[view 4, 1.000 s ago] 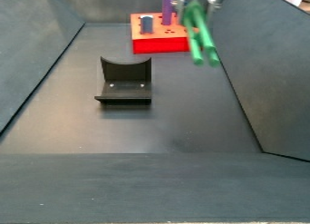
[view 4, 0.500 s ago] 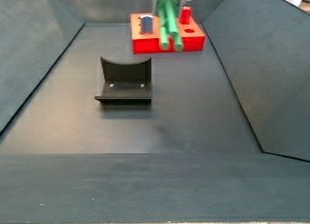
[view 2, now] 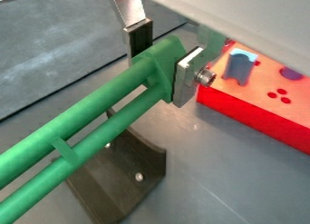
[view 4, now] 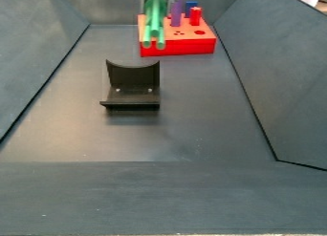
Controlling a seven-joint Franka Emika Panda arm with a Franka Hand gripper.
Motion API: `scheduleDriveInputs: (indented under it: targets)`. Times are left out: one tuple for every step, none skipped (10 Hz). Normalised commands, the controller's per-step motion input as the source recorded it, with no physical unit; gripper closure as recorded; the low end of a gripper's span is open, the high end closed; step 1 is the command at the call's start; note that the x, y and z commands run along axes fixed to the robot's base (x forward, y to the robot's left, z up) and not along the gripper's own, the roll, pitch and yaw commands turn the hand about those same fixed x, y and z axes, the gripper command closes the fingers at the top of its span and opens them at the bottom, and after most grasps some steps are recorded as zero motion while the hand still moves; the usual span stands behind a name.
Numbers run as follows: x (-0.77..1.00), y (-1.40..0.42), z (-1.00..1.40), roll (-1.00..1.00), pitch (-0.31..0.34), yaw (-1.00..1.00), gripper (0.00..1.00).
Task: Pick up the 3 prong object. Move up. Rotate the 3 prong object. Place the 3 prong object on the fixture. Regrasp the 3 prong object. Move to above the board. Insert the 3 prong object.
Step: Place the 3 prong object on the fixture.
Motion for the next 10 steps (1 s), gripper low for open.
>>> scheduleDriveInputs:
  targets:
    - [0.9, -0.08, -0.01, -0.04, 0.093, 0.02, 1.0]
    - [0.77, -0.04, -0.01, -0.03, 0.111, 0.02, 1.0]
    - [0.53, 0.0, 0.0, -1.0, 0.16, -0.02, 1.0]
    - [0.44, 0.02, 0.0, -1.0, 0.16, -0.02, 1.0]
    - [0.32, 0.05, 0.0, -1.0, 0.165, -0.04, 1.0]
    - [0.23, 0.04, 0.0, -1.0, 0.17, -0.05, 1.0]
    - [0.15, 0.04, -0.01, -1.0, 0.175, -0.05, 1.0]
    - [0.05, 0.04, -0.01, -1.0, 0.176, -0.07, 1.0]
    - [0.03, 0.04, 0.0, -1.0, 0.171, -0.08, 1.0]
    - [0.05, 0.03, -0.01, -1.0, 0.171, -0.09, 1.0]
